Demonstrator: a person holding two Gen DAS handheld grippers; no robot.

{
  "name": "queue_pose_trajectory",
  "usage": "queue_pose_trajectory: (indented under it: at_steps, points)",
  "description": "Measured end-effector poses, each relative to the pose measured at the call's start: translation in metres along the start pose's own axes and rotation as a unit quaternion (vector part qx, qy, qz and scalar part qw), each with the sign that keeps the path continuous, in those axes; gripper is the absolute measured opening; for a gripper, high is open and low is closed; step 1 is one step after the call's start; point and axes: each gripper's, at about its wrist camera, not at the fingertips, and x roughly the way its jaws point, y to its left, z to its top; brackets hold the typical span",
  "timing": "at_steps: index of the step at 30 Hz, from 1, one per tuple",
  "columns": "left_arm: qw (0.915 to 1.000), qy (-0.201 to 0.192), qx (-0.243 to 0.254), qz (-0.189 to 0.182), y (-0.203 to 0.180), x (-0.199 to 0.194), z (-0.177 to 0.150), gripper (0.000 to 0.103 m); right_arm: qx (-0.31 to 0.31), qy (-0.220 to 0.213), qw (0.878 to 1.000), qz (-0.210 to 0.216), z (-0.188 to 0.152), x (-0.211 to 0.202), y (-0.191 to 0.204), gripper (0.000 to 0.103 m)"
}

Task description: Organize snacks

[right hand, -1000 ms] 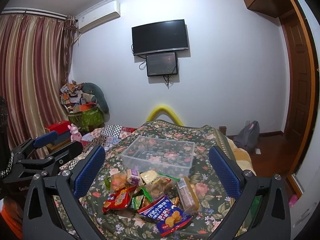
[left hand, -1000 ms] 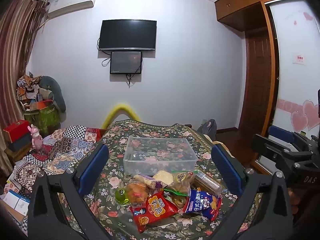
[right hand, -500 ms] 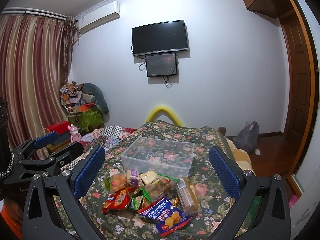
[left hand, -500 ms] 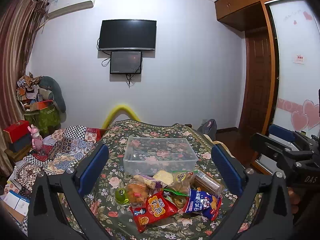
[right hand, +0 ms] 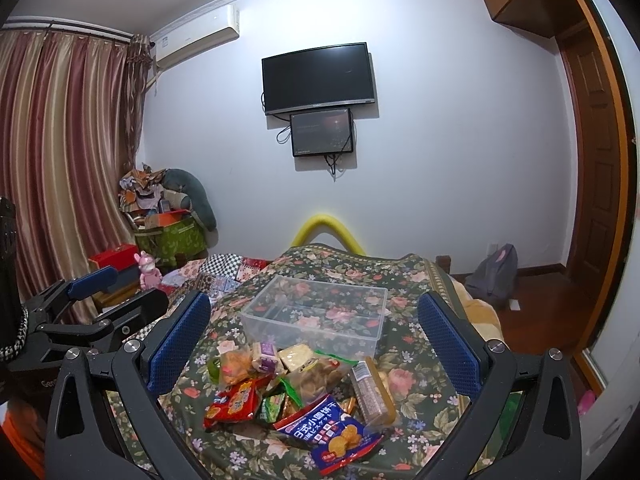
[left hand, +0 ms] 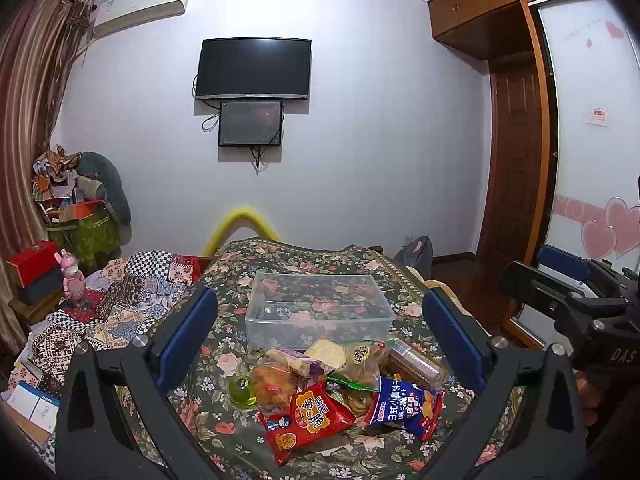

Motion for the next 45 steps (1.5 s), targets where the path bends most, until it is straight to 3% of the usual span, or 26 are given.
queue_pose_trajectory:
  at_steps: [8, 12, 16, 25, 36, 45]
  points:
    - [1.0000, 0.001, 0.002, -0.007, 0.002, 0.003, -0.001, 0.103, 0.012, 0.010, 1.000, 0.002, -0.005, 0.007, -0.005, 0.103]
    - [0.9999, 0.012, 0.002, -0.011, 0.003, 0.011, -0.005, 0.096, 0.017, 0.018, 1.000, 0.004, -0.012, 0.012, -0.008, 0.103]
    - [0.9989, 0.041, -0.004, -0.021, 0.009, 0.026, -0.012, 0.083, 0.014, 0.033, 0.999, 0.008, -0.019, 0.020, -0.011, 0.097]
    - [0.9904, 0.137, -0.003, -0.017, 0.028, 0.074, -0.054, 0.072, 0.016, 0.111, 0.994, 0.005, -0.052, 0.056, -0.033, 0.077]
    - [0.9744, 0.223, -0.024, 0.012, 0.067, 0.145, -0.095, 0.072, 0.035, 0.205, 0.978, 0.001, -0.088, 0.105, -0.062, 0.067]
    - [0.9650, 0.260, -0.030, 0.020, 0.079, 0.188, -0.118, 0.072, 0.046, 0.254, 0.966, 0.027, -0.107, 0.140, -0.071, 0.057]
